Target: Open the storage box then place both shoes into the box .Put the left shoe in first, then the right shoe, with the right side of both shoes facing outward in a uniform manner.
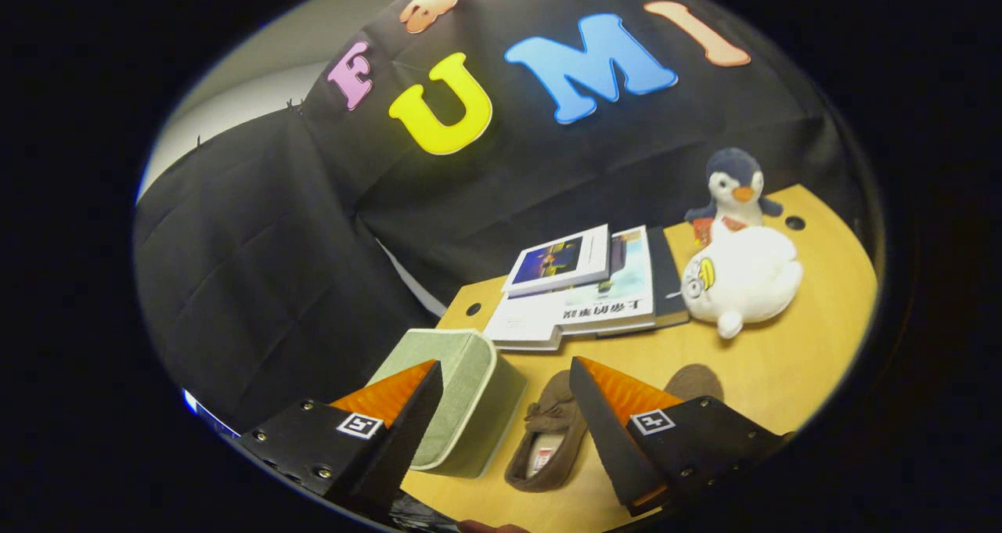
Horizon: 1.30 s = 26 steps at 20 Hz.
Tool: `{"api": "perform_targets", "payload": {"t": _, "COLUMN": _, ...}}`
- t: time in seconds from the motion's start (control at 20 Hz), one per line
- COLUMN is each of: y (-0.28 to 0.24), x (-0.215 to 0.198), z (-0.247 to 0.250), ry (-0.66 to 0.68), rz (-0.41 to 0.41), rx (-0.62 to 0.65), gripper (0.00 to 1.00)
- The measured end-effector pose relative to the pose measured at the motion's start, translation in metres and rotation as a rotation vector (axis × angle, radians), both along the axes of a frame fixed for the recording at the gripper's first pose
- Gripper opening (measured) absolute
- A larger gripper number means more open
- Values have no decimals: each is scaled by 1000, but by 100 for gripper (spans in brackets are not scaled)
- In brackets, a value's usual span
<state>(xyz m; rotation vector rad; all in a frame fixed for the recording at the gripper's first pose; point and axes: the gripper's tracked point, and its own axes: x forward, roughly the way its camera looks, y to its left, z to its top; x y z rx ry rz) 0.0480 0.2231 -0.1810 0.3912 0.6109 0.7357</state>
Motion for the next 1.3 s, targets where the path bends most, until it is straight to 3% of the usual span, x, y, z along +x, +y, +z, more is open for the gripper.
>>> {"api": "perform_targets", "payload": {"t": 0.15, "y": 30, "x": -8, "z": -42, "ry": 169, "rz": 66, "rx": 59, "gripper": 99}}
{"api": "perform_targets", "payload": {"t": 0.5, "y": 82, "x": -28, "z": -87, "ry": 419, "rz": 225, "rx": 228, "gripper": 99}}
{"api": "perform_targets", "payload": {"t": 1.0, "y": 126, "x": -35, "z": -102, "ry": 595, "rz": 348, "rx": 399, "gripper": 99}}
{"api": "perform_targets", "payload": {"t": 1.05, "y": 131, "x": -33, "z": -100, "ry": 585, "rz": 350, "rx": 405, "gripper": 95}}
{"api": "perform_targets", "payload": {"t": 1.1, "y": 128, "x": -34, "z": -95, "ry": 581, "rz": 353, "rx": 415, "gripper": 84}}
{"api": "perform_targets", "payload": {"t": 1.15, "y": 125, "x": -30, "z": -94, "ry": 580, "rz": 340, "rx": 410, "gripper": 67}}
{"api": "perform_targets", "payload": {"t": 1.2, "y": 124, "x": -28, "z": -91, "ry": 585, "rz": 325, "rx": 419, "gripper": 57}}
{"api": "perform_targets", "payload": {"t": 1.3, "y": 121, "x": -25, "z": -83, "ry": 652, "rz": 306, "rx": 454, "gripper": 21}}
